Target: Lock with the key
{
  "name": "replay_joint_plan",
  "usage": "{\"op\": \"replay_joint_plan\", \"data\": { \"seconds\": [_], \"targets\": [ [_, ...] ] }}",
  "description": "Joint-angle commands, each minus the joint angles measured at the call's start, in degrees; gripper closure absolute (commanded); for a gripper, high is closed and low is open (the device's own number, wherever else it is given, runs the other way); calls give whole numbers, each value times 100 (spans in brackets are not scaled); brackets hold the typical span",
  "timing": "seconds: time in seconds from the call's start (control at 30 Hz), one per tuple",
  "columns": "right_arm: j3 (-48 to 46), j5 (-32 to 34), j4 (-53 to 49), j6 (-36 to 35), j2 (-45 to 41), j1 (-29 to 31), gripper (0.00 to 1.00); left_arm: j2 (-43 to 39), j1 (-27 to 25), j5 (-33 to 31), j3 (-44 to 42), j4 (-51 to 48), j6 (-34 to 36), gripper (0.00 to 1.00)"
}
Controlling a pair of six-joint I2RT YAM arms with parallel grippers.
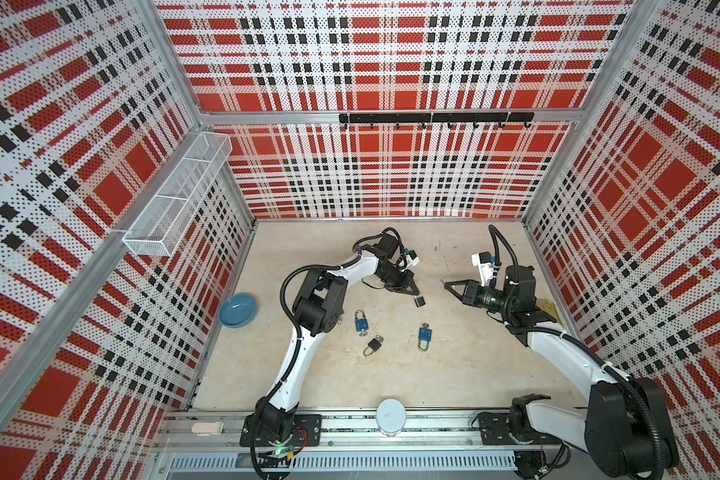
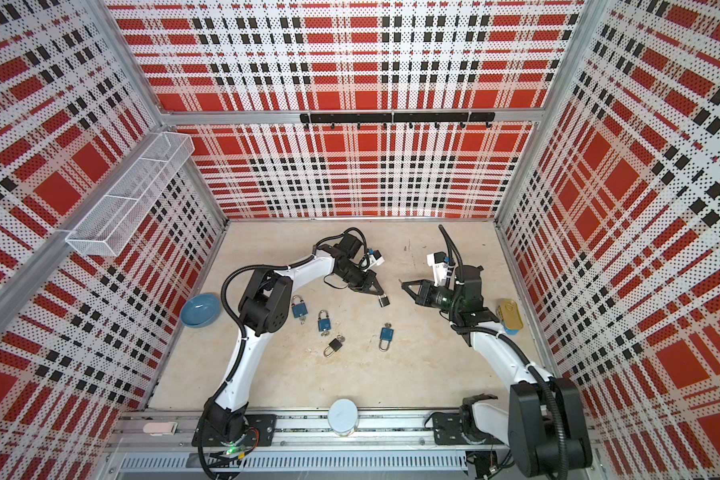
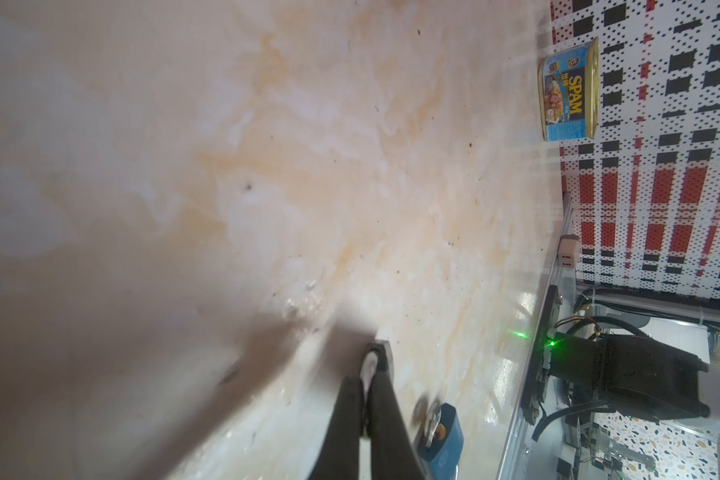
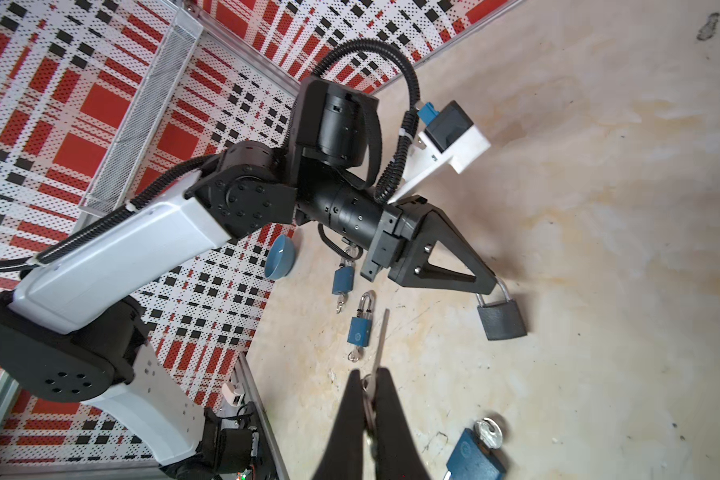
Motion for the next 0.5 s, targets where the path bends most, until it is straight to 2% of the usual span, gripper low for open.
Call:
{"op": "replay_joint_plan", "data": {
  "seconds": [0.0,0.03,0.07,0.17,0.33,0.47],
  "targets": [
    [-141,275,62,-174,110,-13,100,149,-16,-109,190,-225,196,100],
    [-167,298,71,-182,147,-12,100,168,-9,-132,229,-224,197,96],
    [-178,313,83,-197,177,-4,100,187,-8,-169,257,-232,180,87],
    [-205,365,77,-243,291,1,100,222,9,-222,330,-242,189,72],
    [-224,540,100,-262,463,35,100,238,33,-291,420,-218,157,58],
    [-89,968,-124,-408,660,234,100,128,75,-355,376,-5,-7,56]
  ]
}}
